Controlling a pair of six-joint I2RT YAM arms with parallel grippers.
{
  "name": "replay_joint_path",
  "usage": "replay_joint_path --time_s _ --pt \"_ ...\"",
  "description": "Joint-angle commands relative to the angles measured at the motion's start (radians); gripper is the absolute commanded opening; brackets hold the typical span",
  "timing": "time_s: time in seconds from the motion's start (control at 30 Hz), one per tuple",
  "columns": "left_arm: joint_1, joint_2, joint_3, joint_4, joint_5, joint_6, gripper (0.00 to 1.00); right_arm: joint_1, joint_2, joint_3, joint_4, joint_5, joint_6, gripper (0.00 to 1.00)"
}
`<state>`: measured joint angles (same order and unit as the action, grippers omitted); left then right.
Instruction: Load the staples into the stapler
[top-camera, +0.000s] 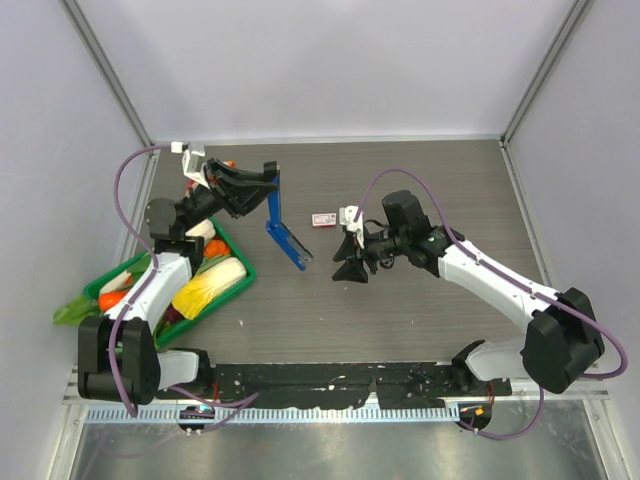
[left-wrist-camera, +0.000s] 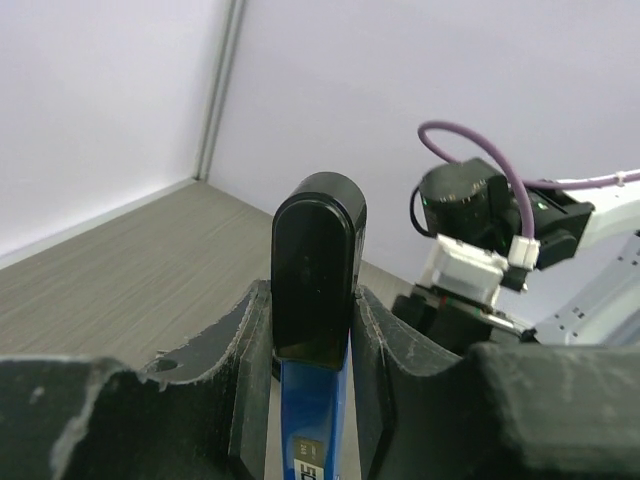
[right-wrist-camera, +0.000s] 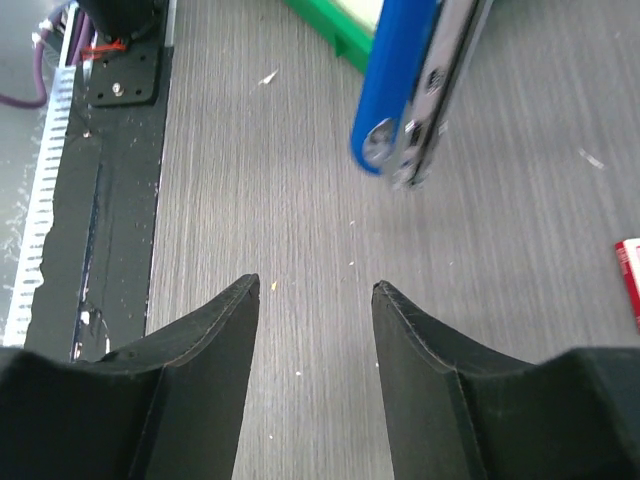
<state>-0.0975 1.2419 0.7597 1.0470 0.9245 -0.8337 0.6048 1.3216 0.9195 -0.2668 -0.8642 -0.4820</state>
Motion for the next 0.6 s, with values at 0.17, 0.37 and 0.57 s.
replay_joint_path --time_s 0.17,0.37,0.57 --pt "-0.053 0.045 -0.020 0.251 0.062 -0.151 0.00 -0.002 -0.029 0.070 0.262 -0.053 0.242 0.58" --pt "-0.105 0.059 -0.030 0.251 0.036 -0.148 0.01 0.018 0.054 0.076 0.489 -0.001 0.460 0.60" --pt "-0.122 0.065 -0.048 0.251 0.016 -0.137 0.00 0.044 0.128 0.081 0.586 0.025 0.545 0.62"
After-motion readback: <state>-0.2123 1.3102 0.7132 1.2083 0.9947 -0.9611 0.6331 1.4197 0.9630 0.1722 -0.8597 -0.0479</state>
